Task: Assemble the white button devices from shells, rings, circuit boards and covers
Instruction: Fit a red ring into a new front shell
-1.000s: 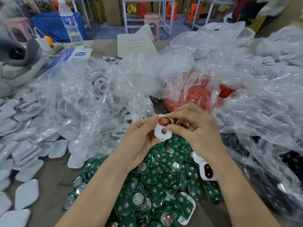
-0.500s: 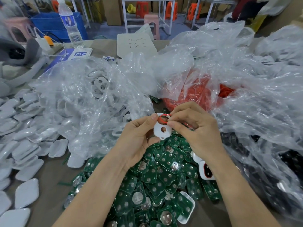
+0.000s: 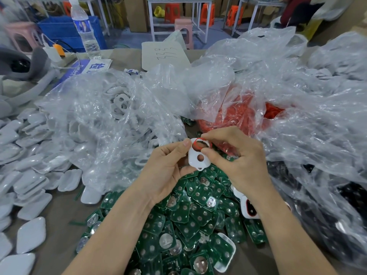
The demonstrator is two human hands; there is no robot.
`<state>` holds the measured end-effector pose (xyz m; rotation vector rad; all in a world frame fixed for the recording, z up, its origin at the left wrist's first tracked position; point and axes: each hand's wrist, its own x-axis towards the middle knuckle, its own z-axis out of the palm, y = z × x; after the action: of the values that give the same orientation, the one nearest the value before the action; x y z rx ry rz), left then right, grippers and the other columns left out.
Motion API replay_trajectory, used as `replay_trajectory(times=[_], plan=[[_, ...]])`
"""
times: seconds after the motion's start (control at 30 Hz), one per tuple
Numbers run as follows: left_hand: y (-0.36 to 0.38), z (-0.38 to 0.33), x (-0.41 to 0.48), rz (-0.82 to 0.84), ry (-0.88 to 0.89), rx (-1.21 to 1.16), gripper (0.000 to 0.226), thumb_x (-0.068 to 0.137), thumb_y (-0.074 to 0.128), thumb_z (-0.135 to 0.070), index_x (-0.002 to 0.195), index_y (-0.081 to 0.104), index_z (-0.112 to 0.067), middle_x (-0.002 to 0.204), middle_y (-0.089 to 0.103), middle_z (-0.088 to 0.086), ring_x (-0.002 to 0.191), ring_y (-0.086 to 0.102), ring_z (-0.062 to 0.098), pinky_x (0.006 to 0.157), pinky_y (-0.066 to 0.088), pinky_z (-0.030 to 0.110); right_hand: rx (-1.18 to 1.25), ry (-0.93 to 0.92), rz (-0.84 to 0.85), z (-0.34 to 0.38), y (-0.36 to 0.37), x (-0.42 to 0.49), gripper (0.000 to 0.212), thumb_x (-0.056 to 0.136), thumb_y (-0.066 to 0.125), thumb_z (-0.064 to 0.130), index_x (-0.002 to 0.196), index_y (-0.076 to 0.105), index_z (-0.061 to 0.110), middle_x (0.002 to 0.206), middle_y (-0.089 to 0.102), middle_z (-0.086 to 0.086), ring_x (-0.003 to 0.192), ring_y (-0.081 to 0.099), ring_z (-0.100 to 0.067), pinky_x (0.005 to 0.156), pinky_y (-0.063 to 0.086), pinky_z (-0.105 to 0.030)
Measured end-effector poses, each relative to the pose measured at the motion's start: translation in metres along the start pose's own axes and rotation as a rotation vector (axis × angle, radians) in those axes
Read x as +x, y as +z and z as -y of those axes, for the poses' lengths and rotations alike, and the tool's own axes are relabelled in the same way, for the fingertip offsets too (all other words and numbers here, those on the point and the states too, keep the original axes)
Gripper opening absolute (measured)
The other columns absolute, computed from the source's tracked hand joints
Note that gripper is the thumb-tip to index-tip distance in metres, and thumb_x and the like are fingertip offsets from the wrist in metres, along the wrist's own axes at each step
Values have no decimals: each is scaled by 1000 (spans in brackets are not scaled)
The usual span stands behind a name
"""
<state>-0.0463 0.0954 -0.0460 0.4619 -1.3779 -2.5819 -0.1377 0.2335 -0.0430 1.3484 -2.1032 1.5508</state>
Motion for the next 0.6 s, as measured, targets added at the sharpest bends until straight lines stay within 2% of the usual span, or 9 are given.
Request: replay_trajectory(times=[0.13, 0.37, 0.6], plan=[[-1, -2, 0, 3, -6, -21, 24, 76, 61, -23, 80, 79, -9, 84, 75, 10, 68, 72, 13, 55, 58, 19, -24, -79, -4, 1, -1, 0, 17, 78, 76, 6, 95, 75, 9, 96, 70, -1, 93, 65, -11, 82, 52, -24], [-1, -3, -1, 5, 3, -25, 25, 77, 60, -21, 84, 77, -4, 84, 74, 14, 70, 72, 17, 59, 60, 23, -47, -113, 9, -1, 2, 0, 15, 77, 78, 7, 92, 76, 9, 96, 71, 1, 94, 66, -14, 86, 53, -27], [-1, -2, -1, -8, 1, 32, 26, 77, 60, -23, 80, 79, -6, 86, 75, 14, 72, 72, 17, 61, 60, 23, -9, -53, 22, -2, 3, -1, 13, 79, 75, 11, 92, 75, 12, 97, 70, 5, 95, 64, -4, 86, 49, -17]])
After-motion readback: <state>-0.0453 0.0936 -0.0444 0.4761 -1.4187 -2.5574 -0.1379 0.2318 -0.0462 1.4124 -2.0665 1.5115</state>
